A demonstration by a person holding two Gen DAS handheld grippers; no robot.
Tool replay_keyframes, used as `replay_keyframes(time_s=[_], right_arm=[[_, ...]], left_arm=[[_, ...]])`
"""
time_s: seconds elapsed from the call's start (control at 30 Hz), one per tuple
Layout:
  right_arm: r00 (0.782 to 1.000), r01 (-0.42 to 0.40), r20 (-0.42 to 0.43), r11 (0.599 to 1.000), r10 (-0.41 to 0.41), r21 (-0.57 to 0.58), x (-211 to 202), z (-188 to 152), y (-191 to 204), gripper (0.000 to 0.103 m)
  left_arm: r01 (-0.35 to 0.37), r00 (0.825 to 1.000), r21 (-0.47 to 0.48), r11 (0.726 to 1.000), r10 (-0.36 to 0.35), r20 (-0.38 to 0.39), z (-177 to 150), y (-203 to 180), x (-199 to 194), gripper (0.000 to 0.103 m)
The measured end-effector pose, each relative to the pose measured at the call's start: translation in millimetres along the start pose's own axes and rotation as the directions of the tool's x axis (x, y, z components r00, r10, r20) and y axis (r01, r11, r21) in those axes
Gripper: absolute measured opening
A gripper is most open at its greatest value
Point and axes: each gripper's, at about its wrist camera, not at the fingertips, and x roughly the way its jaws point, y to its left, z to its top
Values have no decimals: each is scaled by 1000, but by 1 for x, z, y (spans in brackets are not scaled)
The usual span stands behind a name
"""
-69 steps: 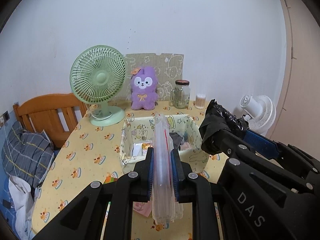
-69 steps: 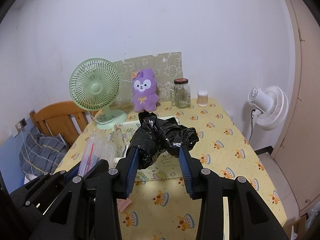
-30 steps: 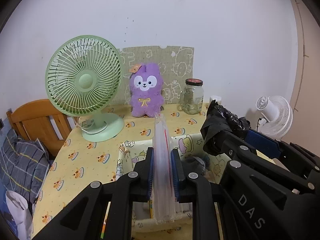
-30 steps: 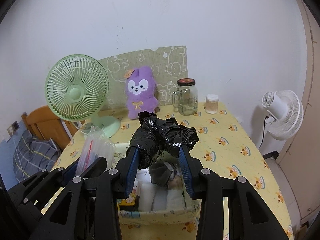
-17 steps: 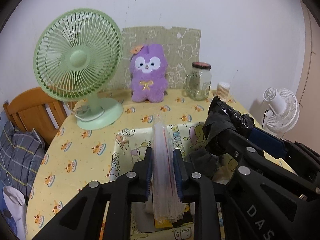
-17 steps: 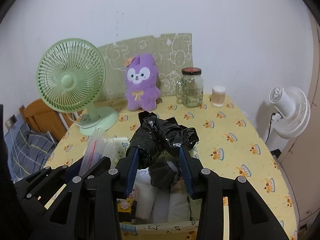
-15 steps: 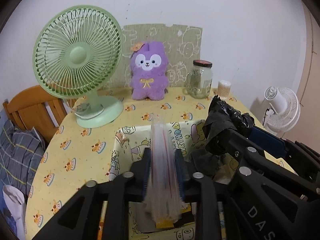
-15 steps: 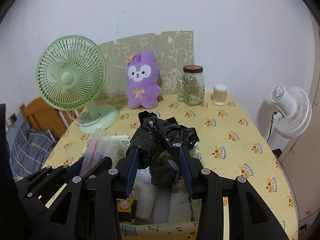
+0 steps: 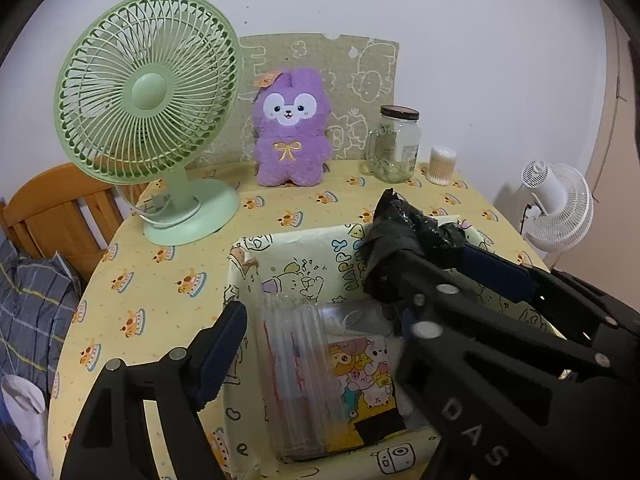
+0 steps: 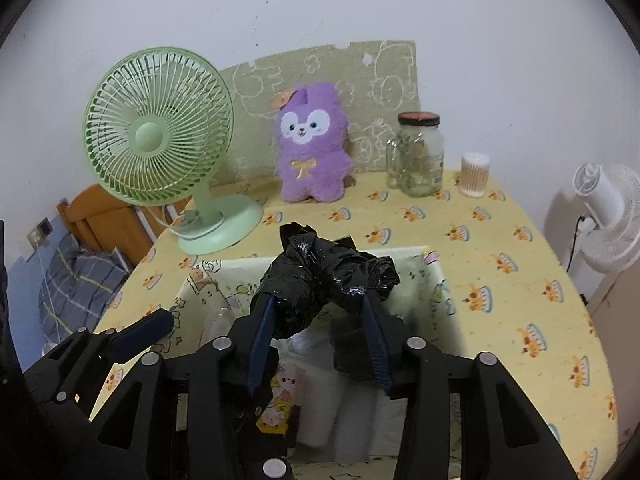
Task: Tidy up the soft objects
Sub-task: 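Lower both bags into the box and open both tools, then withdraw both open tools up from the box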
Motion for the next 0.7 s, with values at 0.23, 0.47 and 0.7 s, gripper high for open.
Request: replay_keyframes(time_s=[0.23,0.47,0.7], right_arm=[[999,34,8,999,-34,-29,3,0,2,89],[998,56,12,997,-55,-46,-3,1,2,95],[996,84,35,995,-82,-49,-19,1,3,96]], left_arm=[[12,1000,2,1000,-12,5,-1,-1,2,84],[6,1000,5,1000,-6,19,-1,-1,-5,88],[-9,999,9,1000,9,41,0,-4,-18,94]])
